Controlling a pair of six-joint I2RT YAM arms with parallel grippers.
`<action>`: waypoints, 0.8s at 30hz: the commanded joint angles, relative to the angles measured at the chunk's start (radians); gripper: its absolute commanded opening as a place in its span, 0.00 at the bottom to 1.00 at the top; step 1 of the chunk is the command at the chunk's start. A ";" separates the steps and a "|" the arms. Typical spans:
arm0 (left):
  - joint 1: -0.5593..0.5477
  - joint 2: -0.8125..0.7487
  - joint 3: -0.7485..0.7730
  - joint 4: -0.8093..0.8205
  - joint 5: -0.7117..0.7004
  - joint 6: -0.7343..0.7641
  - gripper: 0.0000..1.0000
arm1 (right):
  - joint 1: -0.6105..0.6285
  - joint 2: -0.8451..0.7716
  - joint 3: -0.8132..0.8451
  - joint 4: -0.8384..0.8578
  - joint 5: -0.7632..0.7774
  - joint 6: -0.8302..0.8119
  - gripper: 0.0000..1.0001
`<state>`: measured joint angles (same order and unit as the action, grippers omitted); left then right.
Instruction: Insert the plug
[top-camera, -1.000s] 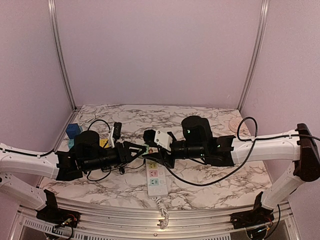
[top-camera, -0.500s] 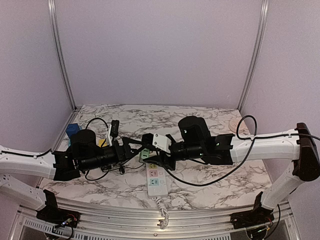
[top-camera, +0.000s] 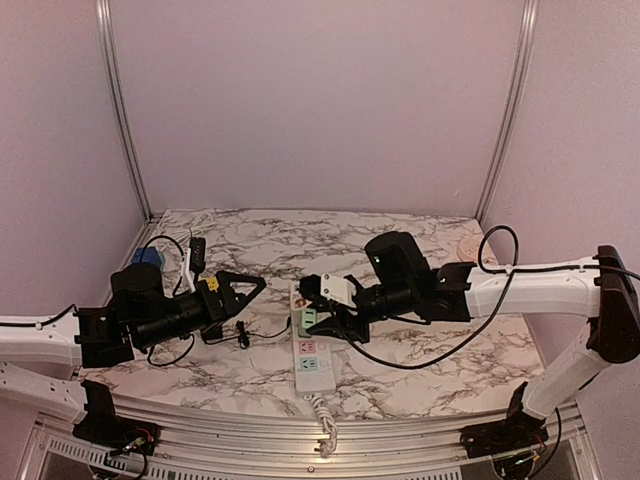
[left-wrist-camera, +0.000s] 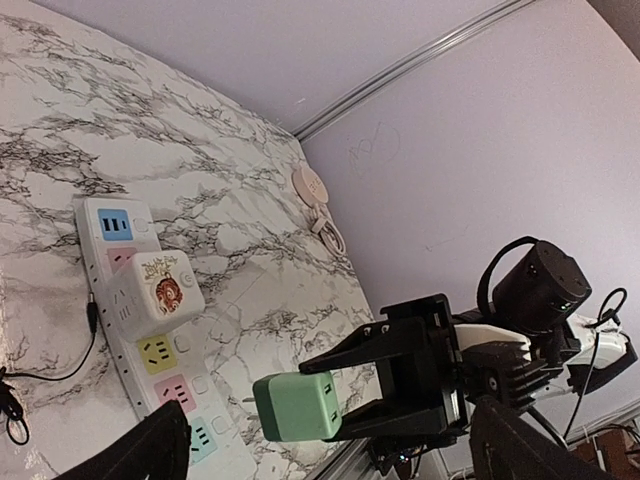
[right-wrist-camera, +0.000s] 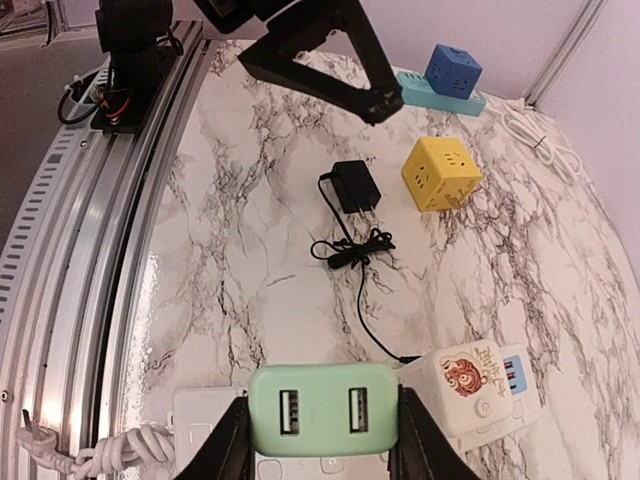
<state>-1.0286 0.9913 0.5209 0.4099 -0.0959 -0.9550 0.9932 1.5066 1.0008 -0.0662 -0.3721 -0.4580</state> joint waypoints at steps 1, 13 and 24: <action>-0.001 -0.066 -0.025 -0.118 -0.083 0.049 0.99 | -0.049 0.002 -0.032 -0.047 -0.101 -0.046 0.24; 0.002 -0.111 -0.058 -0.167 -0.108 0.062 0.99 | -0.064 0.158 0.040 -0.110 -0.153 -0.150 0.23; 0.004 -0.122 -0.089 -0.151 -0.103 0.053 0.99 | -0.084 0.224 0.088 -0.113 -0.146 -0.171 0.23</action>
<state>-1.0283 0.8764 0.4473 0.2626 -0.1921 -0.9085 0.9260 1.7187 1.0397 -0.1673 -0.5114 -0.6060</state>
